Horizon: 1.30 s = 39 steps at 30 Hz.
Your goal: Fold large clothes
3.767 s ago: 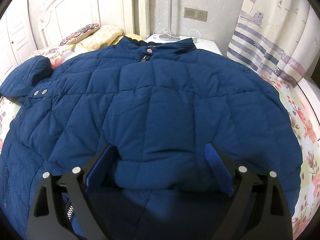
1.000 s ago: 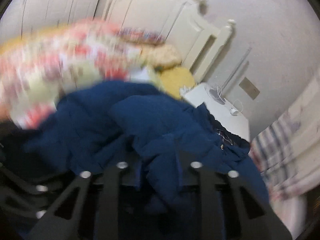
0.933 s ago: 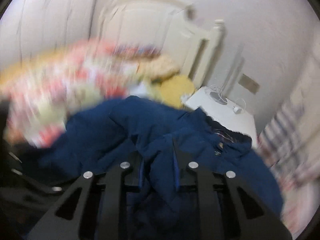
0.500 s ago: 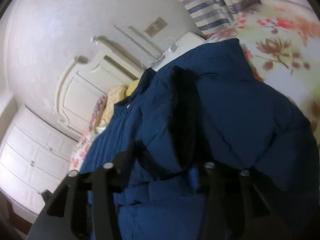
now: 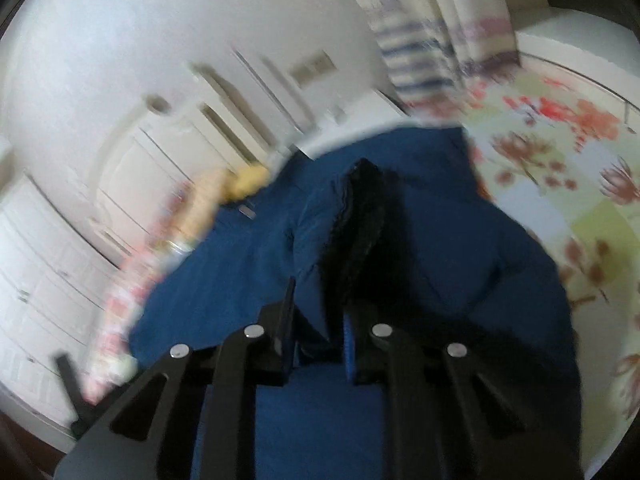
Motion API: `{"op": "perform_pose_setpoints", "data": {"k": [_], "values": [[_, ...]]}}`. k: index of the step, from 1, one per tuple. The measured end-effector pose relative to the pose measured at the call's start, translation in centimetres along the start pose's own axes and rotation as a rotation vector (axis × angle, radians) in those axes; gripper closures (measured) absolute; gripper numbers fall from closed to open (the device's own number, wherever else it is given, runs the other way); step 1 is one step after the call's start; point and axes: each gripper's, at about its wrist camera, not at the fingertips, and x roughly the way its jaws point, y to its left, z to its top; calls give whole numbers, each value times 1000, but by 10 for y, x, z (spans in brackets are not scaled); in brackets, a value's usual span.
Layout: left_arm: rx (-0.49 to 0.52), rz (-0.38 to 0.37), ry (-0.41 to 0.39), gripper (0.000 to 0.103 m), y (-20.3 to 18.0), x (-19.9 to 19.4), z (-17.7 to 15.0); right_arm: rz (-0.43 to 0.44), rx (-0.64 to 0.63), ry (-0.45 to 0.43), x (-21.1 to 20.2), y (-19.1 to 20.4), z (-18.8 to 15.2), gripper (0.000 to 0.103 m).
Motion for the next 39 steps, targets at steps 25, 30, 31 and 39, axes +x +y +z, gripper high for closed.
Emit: {"op": "perform_pose_setpoints", "data": {"k": [25, 30, 31, 39], "values": [[-284, -267, -282, 5, 55, -64, 16, -269, -421, 17, 48, 57, -3, 38], [-216, -275, -230, 5, 28, -64, 62, -217, -334, -6, 44, 45, 2, 39], [-166, -261, -208, 5, 13, -57, 71, -214, -332, -5, 44, 44, 3, 39], [142, 76, 38, 5, -57, 38, 54, -197, -326, -3, 44, 44, 3, 38]]}}
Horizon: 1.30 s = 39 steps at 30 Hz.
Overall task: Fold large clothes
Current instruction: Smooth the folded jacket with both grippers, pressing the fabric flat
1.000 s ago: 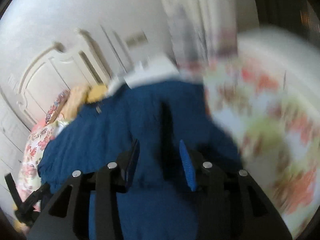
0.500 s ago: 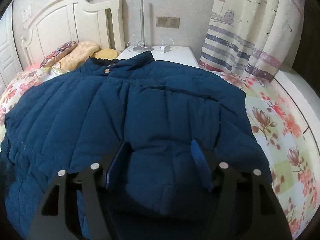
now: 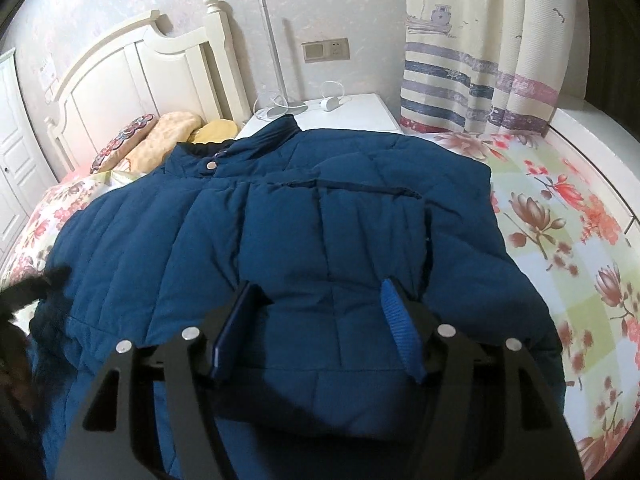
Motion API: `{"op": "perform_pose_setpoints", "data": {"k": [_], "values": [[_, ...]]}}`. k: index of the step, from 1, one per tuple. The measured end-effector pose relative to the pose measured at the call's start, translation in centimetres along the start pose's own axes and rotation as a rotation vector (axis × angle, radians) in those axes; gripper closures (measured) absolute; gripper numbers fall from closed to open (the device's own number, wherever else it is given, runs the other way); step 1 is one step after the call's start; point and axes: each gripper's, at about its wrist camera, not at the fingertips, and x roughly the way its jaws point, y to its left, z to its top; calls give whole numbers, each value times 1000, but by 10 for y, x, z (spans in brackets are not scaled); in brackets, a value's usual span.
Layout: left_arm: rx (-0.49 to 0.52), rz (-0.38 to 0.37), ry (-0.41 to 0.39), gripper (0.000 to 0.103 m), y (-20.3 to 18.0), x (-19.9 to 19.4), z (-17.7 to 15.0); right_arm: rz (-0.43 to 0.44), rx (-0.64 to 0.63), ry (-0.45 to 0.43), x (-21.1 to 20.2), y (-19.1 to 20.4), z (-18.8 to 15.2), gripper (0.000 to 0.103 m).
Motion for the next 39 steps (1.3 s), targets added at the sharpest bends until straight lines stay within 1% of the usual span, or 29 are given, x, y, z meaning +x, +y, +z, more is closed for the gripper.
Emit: {"op": "perform_pose_setpoints", "data": {"k": [1, 2, 3, 5, 6, 7, 8, 9, 10, 11, 12, 13, 14, 16, 17, 18, 20, 22, 23, 25, 26, 28, 29, 30, 31, 34, 36, 38, 39], "values": [[31, 31, 1, 5, -6, -2, -2, 0, -1, 0, 0, 0, 0, 38], [18, 23, 11, 5, -6, -6, 1, 2, -2, 0, 0, -1, 0, 37], [-6, -2, 6, 5, -2, -12, 4, 3, 0, 0, 0, -1, 0, 37], [-70, -63, -49, 5, 6, -28, 19, 8, 0, 2, 0, -1, 0, 36], [-80, -55, -84, 5, 8, -34, 31, 12, 1, 1, 1, -1, 0, 36], [-68, -23, -96, 5, 6, -34, 44, 11, -2, 1, 1, 0, 0, 35], [-55, -9, -91, 5, 3, -31, 52, 10, -4, 1, 1, 1, 0, 35], [-33, -2, -61, 5, 1, -18, 65, 12, -5, 0, 1, 1, 0, 34], [-19, 27, -10, 5, 4, 1, 75, 13, -5, 0, 1, 1, 0, 34], [-26, 77, 51, 5, 8, 22, 80, 17, -2, -1, 1, 0, 0, 34], [-47, 98, 94, 5, 16, 39, 81, 17, 0, -2, 1, 1, 0, 34], [-77, 85, 127, 5, 24, 53, 80, 25, 2, -3, 1, 0, 0, 34], [-87, 77, 127, 4, 27, 60, 78, 30, 3, -3, 1, 0, -1, 34], [-65, 103, 131, 4, 23, 61, 76, 35, 4, -2, 1, 0, 0, 33], [-65, 119, 138, 6, 20, 57, 78, 38, 5, -1, 1, 0, 0, 33], [-70, 124, 123, 6, 16, 50, 79, 43, 8, -1, 1, -1, 0, 32], [-41, 84, 32, 6, -2, 24, 83, 50, 9, -1, 1, -1, 0, 31], [20, 49, -18, 6, -30, 10, 87, 54, 8, -1, 1, -2, 0, 30], [52, 15, -20, 6, -48, 11, 88, 53, 5, 0, 2, -1, 0, 30], [104, -17, -2, 6, -77, 18, 85, 52, 4, -1, 1, 0, -1, 29], [152, -5, 19, 6, -96, 31, 81, 54, 5, -1, 1, 0, -1, 29], [211, 22, 67, 6, -120, 58, 72, 56, 7, -1, 1, 0, -1, 29], [244, 55, 101, 4, -131, 78, 63, 56, 7, -2, 1, 1, -1, 29], [259, 76, 83, 4, -134, 84, 57, 60, 7, -4, 1, 0, -1, 29], [265, 87, 44, 4, -135, 86, 54, 61, 7, -5, 0, 0, -1, 29], [228, 73, 66, 5, -130, 78, 58, 63, 6, -2, 1, 0, -1, 28], [242, 37, 14, 5, -134, 56, 57, 67, 6, 0, 1, 0, -1, 27], [302, -2, -33, 5, -148, 40, 50, 68, 5, 1, 0, 0, -1, 27], [338, -18, -36, 5, -154, 37, 44, 68, 4, 1, 0, -1, -1, 26]]}}
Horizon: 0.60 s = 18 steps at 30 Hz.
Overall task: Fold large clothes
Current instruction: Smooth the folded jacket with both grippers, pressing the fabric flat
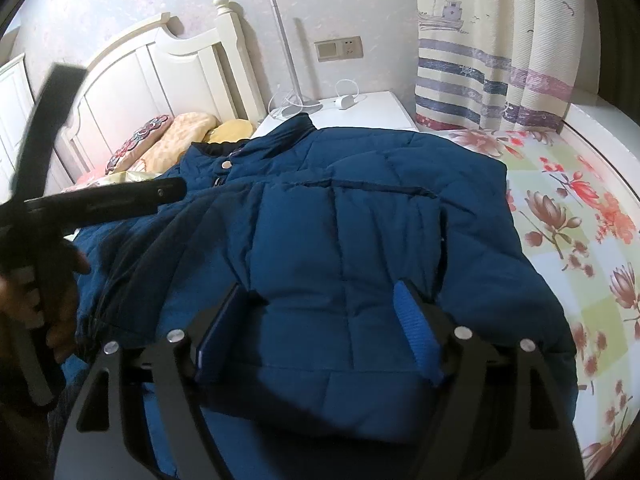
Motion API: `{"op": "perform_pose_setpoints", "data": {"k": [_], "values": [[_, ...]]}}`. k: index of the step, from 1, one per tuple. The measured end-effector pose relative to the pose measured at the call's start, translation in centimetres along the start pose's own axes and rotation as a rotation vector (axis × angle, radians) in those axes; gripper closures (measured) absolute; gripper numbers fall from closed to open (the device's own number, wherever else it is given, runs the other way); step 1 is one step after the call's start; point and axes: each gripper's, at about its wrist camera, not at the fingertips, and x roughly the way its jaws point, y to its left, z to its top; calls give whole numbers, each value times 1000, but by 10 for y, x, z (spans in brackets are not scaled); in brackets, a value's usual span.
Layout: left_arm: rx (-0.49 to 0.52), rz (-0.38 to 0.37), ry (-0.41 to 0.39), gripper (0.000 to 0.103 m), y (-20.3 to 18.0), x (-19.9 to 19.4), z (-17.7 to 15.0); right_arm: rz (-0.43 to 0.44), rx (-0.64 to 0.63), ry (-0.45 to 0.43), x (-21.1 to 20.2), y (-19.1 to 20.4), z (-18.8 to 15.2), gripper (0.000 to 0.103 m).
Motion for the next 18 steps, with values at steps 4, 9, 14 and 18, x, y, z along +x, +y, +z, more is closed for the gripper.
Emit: {"op": "perform_pose_setpoints", "data": {"k": [4, 9, 14, 18], "values": [[82, 11, 38, 4, -22, 28, -14, 1, 2, -2, 0, 0, 0, 26], [-28, -64, 16, 5, 8, 5, -12, -4, -3, 1, 1, 1, 0, 26], [-193, 64, -77, 5, 89, -35, -36, -2, -3, 1, 1, 2, 0, 25], [-278, 102, 38, 4, 138, -10, -64, -2, -3, 1, 1, 2, 0, 25]]}}
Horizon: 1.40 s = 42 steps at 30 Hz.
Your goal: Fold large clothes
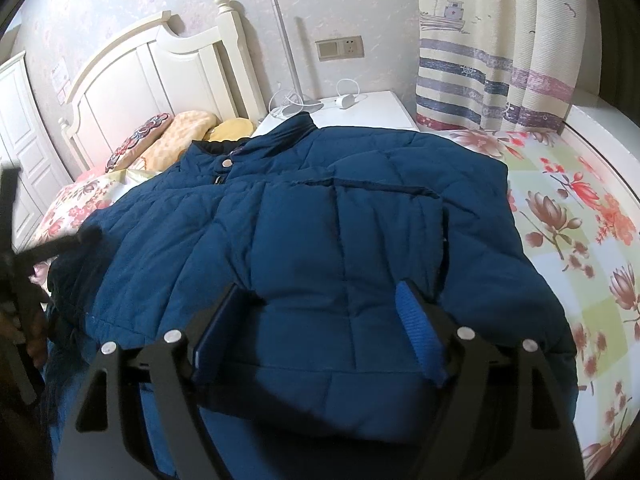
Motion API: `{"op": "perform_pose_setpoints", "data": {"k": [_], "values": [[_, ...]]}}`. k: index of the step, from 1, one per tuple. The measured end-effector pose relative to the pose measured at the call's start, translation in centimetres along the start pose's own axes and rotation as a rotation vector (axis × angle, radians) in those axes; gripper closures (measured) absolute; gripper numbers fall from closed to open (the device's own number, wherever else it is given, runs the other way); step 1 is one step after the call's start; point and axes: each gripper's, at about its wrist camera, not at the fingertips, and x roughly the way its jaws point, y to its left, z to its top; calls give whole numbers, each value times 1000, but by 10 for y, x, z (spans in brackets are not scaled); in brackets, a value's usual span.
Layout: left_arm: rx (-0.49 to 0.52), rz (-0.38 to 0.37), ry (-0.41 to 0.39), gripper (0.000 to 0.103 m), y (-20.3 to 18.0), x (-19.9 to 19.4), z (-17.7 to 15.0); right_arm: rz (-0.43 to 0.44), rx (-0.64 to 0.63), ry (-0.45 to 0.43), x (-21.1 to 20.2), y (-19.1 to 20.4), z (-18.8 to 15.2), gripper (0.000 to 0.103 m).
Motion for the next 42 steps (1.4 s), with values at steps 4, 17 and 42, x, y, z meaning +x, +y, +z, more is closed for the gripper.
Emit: {"op": "perform_pose_setpoints", "data": {"k": [4, 17, 42], "values": [[53, 1, -31, 4, -4, 10, -7, -10, -11, 1, 1, 2, 0, 24], [39, -11, -32, 4, 4, 10, -13, -110, -201, -136, -33, 59, 36, 17], [30, -19, -35, 4, 3, 8, -14, -177, -272, 65, 29, 74, -3, 2]]}}
